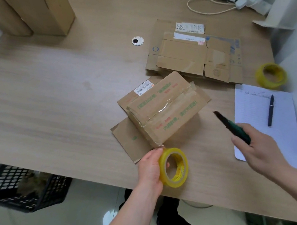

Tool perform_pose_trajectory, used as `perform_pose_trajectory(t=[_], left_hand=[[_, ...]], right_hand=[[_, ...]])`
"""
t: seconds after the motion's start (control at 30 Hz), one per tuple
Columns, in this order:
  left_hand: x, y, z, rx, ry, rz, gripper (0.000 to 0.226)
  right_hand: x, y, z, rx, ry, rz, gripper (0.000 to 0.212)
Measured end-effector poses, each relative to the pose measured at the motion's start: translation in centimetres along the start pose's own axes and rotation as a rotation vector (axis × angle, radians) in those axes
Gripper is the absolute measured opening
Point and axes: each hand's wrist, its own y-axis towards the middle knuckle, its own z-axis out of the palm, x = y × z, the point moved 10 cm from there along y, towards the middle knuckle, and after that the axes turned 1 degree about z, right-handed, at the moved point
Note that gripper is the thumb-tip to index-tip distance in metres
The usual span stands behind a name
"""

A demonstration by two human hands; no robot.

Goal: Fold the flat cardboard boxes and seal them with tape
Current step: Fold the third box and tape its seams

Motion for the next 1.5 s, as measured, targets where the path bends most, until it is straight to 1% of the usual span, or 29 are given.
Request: perform_pose_trajectory(t=[0.07,0.1,0.17,0.23,0.3,0.4,0.7,0.83,0.9,1.03,1.1,1.17,1.23,1.37,1.4,1.5], left_hand=[[0.0,0.1,-0.1,-0.015,0.007,0.009,0.01],[0.0,0.2,-0.2,-0.023,0.006,0.012,0.008],[0.1,0.2,-0.2,-0.031,-0.002,0.018,0.005],[0.2,0.3,0.0,-0.035,-0.007,0.024,0.007],[0.2,0.3,0.0,-0.042,-0.012,0.033,0.008],[0.2,0.3,0.0,-0.049,-0.014,0.043,0.008],[0.1,0.1,-0.2,-0.083,0.011,0.04,0.012],[-0.2,0.0,-0.4,-0.115,0.037,0.041,0.01],[-0.5,0.0,-0.5,-0.138,0.054,0.047,0.009],[-1.0,-0.4,-0.5,-0.163,0.113,0.067,0.004],[-1.3,-0.5,-0.6,-0.17,0.133,0.07,0.008],[-1.5,-0.5,-0.7,-0.173,0.148,0.071,0.014],[-1.6,-0.6,-0.6,-0.167,0.166,0.072,0.015],[-2.1,-0.9,-0.5,-0.17,0.208,0.08,0.015],[-2.1,-0.9,-0.5,-0.172,0.216,0.081,0.015],[-2.2,-0.9,-0.5,-0.175,0.227,0.075,0.014]], right_hand=[[5.5,-1.4,0.9,0.126,-0.128,-0.257,0.025],[7.5,-2.1,1.3,0.159,-0.201,-0.351,0.029],[10.1,-2.7,2.1,0.188,-0.311,-0.452,0.034],[11.6,-2.7,3.1,0.206,-0.373,-0.502,0.033],[12.2,-2.5,4.3,0.226,-0.435,-0.525,0.03],[12.8,-2.3,5.2,0.206,-0.527,-0.551,0.027],[14.2,-1.7,6.3,0.195,-0.636,-0.594,0.025],[14.9,-2.1,6.9,0.199,-0.74,-0.593,0.02],[15.4,-2.3,6.9,0.181,-0.789,-0.585,0.022],[13.9,-0.9,6.7,0.161,-0.854,-0.497,0.027],[12.8,0.0,6.0,0.151,-0.826,-0.442,0.021],[10.5,0.7,5.3,0.172,-0.73,-0.345,0.018],[6.7,1.6,4.3,0.167,-0.598,-0.201,0.02],[-3.1,2.0,1.5,0.021,-0.429,0.163,0.02],[-5.4,1.7,1.3,0.008,-0.39,0.248,0.024],[-10.7,0.5,1.9,0.045,-0.301,0.473,0.047]])
